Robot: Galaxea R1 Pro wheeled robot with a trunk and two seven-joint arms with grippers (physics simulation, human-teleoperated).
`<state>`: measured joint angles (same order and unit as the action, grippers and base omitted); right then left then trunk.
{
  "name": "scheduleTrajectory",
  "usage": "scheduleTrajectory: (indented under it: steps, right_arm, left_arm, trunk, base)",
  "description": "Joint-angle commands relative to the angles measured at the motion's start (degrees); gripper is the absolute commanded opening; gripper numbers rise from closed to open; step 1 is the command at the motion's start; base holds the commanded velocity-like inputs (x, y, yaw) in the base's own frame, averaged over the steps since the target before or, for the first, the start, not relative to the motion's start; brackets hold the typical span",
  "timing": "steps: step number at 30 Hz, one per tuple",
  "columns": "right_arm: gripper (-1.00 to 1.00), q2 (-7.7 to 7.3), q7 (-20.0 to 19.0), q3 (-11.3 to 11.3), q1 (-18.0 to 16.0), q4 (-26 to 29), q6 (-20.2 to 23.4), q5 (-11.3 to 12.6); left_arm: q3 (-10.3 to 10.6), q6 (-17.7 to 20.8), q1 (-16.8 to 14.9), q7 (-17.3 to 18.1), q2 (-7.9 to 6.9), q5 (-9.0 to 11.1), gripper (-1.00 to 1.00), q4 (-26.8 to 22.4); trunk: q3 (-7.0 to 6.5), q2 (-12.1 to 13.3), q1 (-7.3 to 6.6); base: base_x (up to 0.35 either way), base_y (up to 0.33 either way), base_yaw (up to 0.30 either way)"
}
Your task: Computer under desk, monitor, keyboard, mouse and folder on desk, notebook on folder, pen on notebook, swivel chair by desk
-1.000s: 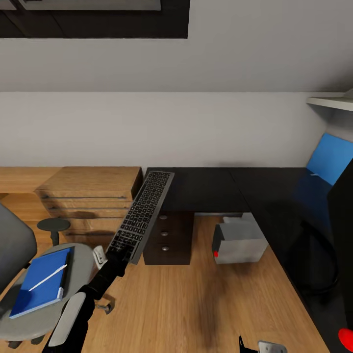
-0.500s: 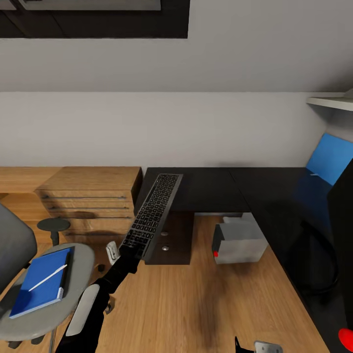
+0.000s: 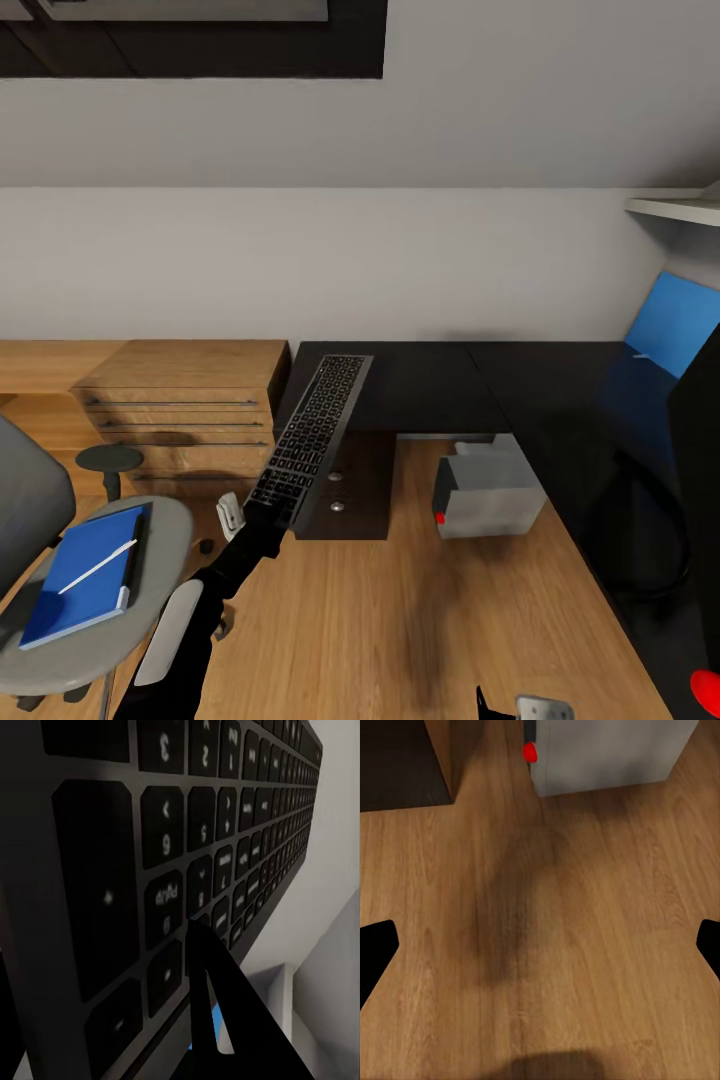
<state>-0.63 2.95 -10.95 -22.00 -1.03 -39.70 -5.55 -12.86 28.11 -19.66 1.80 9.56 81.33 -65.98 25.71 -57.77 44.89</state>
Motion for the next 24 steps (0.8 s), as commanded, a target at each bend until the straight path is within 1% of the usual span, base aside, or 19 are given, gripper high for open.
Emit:
scheduleTrajectory:
  steps: [1, 19, 24]
  right_arm:
    - [1.0, 0.03, 0.3, -0.3, -0.1, -0.1, -0.2, -0.6]
    - [1.0, 0.16, 0.4, -0.3, -0.1, -0.1, -0.2, -0.6]
    - [1.0, 0.3, 0.3, -0.3, -0.1, -0.1, -0.4, -0.6]
  left_arm:
    - [-0.2, 0.5, -0.1, 0.1, 0.05, 0.1, -1.0, 0.0]
    - [-0.2, 0.9, 0.0, 0.3, -0.23, 0.1, -1.0, 0.0]
    - [-0.2, 1.0, 0.0, 0.2, -0.24, 0.1, -1.0, 0.0]
  trunk:
    - [0.06, 0.0, 0.0]
    - [0.06, 0.0, 0.0]
    - [0.06, 0.0, 0.0]
  base:
    - [0.0, 0.0, 0.0]
    - [0.0, -0.002, 0.0]
    - [0.0, -0.148, 0.0]
